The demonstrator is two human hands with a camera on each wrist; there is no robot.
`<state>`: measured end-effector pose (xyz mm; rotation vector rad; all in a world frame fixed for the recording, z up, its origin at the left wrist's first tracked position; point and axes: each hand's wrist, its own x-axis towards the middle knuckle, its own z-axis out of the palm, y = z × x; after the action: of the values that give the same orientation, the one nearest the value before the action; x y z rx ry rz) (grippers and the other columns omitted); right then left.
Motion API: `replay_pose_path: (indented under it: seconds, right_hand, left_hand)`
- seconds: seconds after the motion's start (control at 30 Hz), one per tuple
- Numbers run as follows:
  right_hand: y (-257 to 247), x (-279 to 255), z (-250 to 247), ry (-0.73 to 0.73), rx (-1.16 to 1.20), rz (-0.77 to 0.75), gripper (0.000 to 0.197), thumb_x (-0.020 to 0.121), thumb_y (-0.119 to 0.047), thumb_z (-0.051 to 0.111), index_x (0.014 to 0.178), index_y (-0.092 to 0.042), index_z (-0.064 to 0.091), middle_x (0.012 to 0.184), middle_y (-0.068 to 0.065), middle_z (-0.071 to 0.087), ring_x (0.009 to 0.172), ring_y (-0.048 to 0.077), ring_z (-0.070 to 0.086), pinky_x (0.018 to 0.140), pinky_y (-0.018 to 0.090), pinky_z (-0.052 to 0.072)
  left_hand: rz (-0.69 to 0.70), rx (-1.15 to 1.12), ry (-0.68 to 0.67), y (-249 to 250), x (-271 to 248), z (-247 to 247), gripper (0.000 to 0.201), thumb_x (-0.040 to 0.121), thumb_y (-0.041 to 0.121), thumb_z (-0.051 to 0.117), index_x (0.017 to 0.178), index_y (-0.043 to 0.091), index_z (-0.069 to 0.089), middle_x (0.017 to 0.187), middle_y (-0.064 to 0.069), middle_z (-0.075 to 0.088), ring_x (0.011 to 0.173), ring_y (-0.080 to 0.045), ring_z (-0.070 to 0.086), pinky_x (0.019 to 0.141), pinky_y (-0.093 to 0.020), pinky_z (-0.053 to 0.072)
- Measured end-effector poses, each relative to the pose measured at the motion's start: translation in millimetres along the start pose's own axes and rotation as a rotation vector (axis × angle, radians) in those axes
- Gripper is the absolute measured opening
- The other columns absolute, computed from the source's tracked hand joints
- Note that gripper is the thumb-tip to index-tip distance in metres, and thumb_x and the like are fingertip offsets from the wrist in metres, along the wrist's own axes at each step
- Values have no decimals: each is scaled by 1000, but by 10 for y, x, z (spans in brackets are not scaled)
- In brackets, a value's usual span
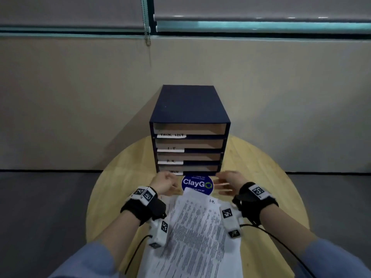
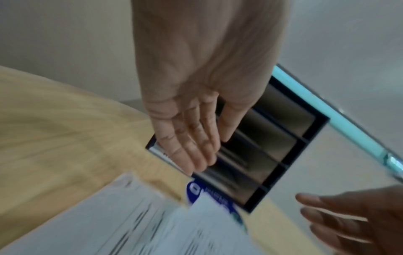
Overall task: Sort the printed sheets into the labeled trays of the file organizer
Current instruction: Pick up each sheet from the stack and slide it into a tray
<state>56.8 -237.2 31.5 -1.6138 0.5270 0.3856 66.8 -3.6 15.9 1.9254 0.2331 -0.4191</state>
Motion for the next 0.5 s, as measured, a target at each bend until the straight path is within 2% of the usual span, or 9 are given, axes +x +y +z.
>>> replay_pose_path:
  seconds: [0.07, 0.13, 0.17, 0.23, 0.27, 0.3, 0.37, 0.43, 0.5]
  right_hand:
    - [381, 56, -102, 89, -281, 84, 23, 95, -11, 49, 113, 1, 58, 95, 16, 64, 76, 25, 57, 64, 29, 44]
    - [780, 130, -199, 177, -531, 141, 38, 91, -15, 52, 125, 3, 56, 120, 20, 61, 101, 30, 60, 74, 29, 43]
    - [942, 156, -240, 217, -573, 198, 43, 88, -17, 54, 127, 2, 55, 127, 21, 58, 108, 34, 59, 76, 31, 44]
    - [1145, 149, -276, 299, -546, 240, 51, 85, -19, 55, 132, 0, 46, 134, 23, 49, 113, 38, 55, 80, 36, 46]
    - [1180, 136, -263, 318, -515, 237, 55, 86, -18, 55, 136, 0, 39, 135, 23, 47, 113, 38, 54, 80, 37, 47]
    - [1206, 121, -254, 327, -488, 237, 59, 86, -16, 55, 139, 0, 34, 134, 23, 47, 112, 38, 55, 79, 37, 48]
    - [1215, 89, -256, 321, -461, 233, 50, 88, -13, 53, 135, 1, 38, 124, 21, 55, 101, 33, 59, 74, 33, 46]
    - [1223, 61, -266, 332, -467, 189, 14, 89, -9, 48, 100, -3, 55, 95, 15, 61, 75, 27, 55, 68, 30, 40]
    - [1210, -3, -266, 360, -422, 143, 13, 89, -9, 49, 77, -6, 53, 74, 10, 56, 64, 24, 49, 63, 30, 39]
  left_hand:
    - [-91, 177, -70, -248, -46, 147, 10, 92, 11, 52, 82, 14, 53, 84, -7, 58, 70, -18, 55, 71, -32, 50]
    - [-146, 343, -133, -485, -92, 299, 29, 91, 12, 53, 65, 14, 40, 67, -5, 44, 60, -16, 43, 67, -30, 39]
    - [-168, 386, -131, -579, -116, 355, 31, 89, 12, 55, 63, 14, 38, 65, -5, 39, 58, -17, 41, 66, -31, 36]
    - [-208, 363, -120, -676, -185, 432, 14, 84, 15, 62, 84, 10, 48, 82, -8, 51, 75, -22, 56, 72, -32, 43]
    - [-212, 349, -105, -733, -175, 453, 26, 83, 17, 65, 102, 11, 48, 99, -9, 56, 93, -25, 60, 79, -33, 47]
    - [-221, 349, -94, -764, -189, 469, 37, 82, 19, 67, 111, 12, 44, 109, -8, 55, 105, -27, 59, 85, -33, 47]
    - [-212, 335, -86, -783, -204, 486, 30, 82, 20, 70, 99, 14, 45, 102, -4, 55, 104, -25, 58, 84, -32, 46]
    - [-170, 313, -70, -816, -217, 480, 27, 82, 20, 71, 76, 18, 45, 83, -1, 53, 89, -21, 55, 76, -29, 43]
    - [-114, 303, -44, -854, -199, 429, 29, 79, 23, 71, 67, 18, 45, 78, -2, 54, 78, -19, 52, 70, -27, 39]
